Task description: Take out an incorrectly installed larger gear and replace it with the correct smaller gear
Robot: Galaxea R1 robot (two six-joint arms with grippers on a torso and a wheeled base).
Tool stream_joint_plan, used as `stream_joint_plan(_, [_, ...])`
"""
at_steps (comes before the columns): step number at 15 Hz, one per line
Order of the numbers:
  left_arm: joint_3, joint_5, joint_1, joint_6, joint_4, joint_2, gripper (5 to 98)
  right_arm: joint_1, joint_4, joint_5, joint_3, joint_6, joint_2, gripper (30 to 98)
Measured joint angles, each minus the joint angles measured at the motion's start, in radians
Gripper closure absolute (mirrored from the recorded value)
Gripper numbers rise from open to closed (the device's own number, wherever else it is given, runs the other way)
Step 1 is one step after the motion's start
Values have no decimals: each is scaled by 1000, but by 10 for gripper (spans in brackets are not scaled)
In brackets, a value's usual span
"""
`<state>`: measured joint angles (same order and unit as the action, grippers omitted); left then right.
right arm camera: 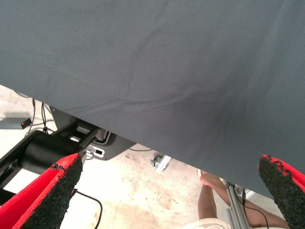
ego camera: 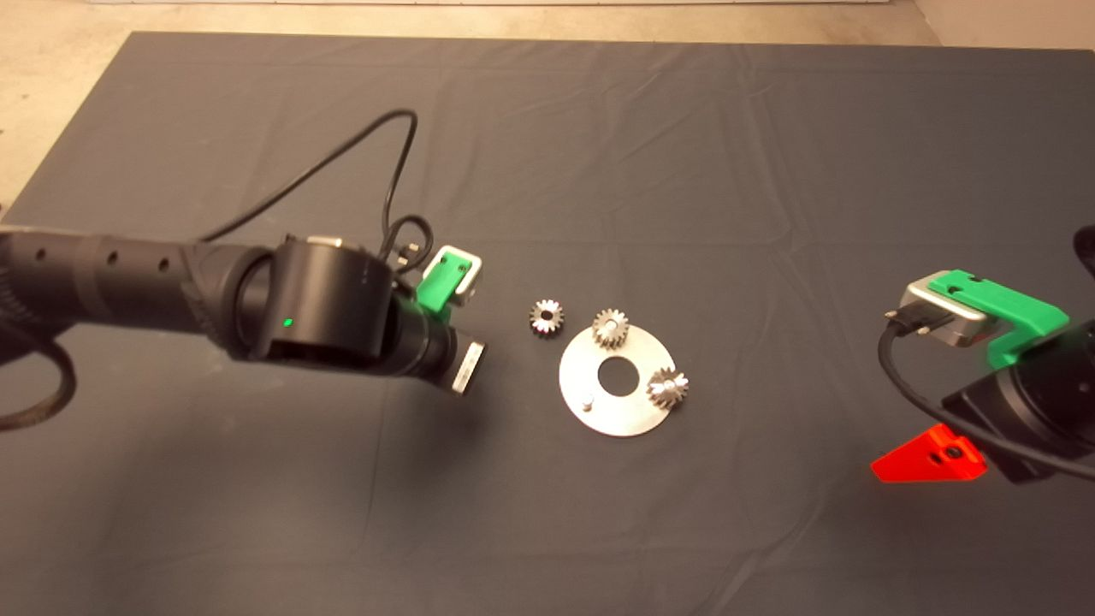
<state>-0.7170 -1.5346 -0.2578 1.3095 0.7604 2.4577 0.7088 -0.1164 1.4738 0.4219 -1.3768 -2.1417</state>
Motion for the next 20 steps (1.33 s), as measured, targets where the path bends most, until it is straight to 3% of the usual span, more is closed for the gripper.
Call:
stream_joint_plan(2, [25, 9, 25, 8, 17, -32, 681, 0, 0, 0, 0, 0, 0, 306])
stream_joint_plan(7, [48, 6, 79, 34, 58, -92, 681, 0, 0, -1, 0, 0, 0, 306])
stream_joint_plan(12, [59, 8, 89, 72, 82, -96, 682, 0, 0, 0, 0, 0, 0, 306])
stream_joint_plan(20, [61, 8, 100, 93, 97, -95, 681, 0, 0, 0, 0, 0, 0, 306])
